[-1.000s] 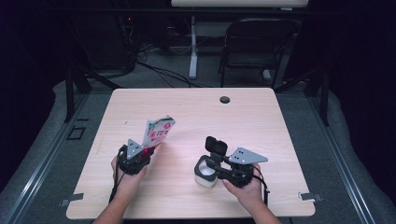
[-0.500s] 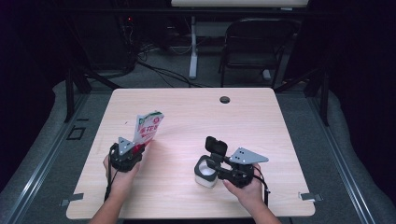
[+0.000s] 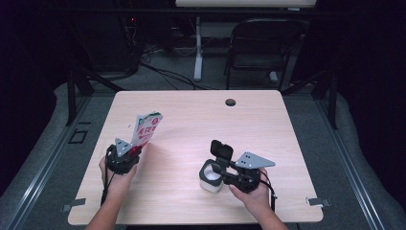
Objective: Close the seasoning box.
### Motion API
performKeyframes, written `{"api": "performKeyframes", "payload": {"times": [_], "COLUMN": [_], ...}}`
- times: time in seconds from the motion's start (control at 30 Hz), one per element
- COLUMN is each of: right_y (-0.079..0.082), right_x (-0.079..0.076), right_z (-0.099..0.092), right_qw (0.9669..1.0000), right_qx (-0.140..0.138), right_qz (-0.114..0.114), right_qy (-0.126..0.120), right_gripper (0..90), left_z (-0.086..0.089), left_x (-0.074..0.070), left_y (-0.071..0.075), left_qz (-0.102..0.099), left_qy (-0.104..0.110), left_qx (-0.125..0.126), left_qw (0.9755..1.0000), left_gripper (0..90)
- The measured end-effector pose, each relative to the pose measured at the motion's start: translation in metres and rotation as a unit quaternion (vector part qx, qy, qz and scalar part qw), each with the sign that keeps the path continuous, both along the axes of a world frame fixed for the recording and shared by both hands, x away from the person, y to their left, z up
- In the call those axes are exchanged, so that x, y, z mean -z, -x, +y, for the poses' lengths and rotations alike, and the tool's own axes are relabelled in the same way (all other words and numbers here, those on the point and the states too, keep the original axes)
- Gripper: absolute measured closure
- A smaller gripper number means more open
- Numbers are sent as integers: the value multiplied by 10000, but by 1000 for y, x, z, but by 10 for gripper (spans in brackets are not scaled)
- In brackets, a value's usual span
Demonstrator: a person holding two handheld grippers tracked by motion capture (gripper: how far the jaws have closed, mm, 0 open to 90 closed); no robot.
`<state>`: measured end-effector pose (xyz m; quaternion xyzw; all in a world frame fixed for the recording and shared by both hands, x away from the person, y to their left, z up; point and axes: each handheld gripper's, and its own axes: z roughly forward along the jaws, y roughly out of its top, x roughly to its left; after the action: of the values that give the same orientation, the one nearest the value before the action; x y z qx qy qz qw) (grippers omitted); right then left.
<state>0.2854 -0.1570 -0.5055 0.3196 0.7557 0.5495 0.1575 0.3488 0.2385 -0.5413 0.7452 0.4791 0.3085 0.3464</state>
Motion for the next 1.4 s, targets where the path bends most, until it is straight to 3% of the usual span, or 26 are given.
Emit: {"api": "performKeyframes", "payload": {"times": [0.13,0.33,0.47,0.67,0.97,1.13,1.3,1.4], "right_y": [0,0,-1,-1,-1,-1,-1,-1], "right_x": [0,1,1,2,2,2,2,1], "right_z": [0,-1,-1,-1,-1,-2,-2,-2], "right_qw": [10000,10000,10000,10000,10000,10000,10000,10000], "right_qx": [-6,-9,-7,-32,-36,-36,-40,-28], "right_qz": [13,21,41,54,84,83,85,87], "right_qy": [20,44,7,23,-19,-17,-15,-11], "right_gripper": [663,662,661,659,660,659,659,659], "left_z": [3,5,3,-4,-4,-1,0,0], "left_x": [1,7,12,14,16,17,16,16], "left_y": [-2,-5,-7,-7,-8,-9,-9,-9], "left_qz": [58,187,307,294,396,394,364,442], "left_qy": [-53,-355,-450,-718,-717,-695,-557,-580], "left_qx": [-67,-174,-85,11,49,19,150,297], "left_qw": [9999,9990,9985,9970,9966,9968,9977,9969], "left_gripper": [726,725,721,703,662,594,505,467]}}
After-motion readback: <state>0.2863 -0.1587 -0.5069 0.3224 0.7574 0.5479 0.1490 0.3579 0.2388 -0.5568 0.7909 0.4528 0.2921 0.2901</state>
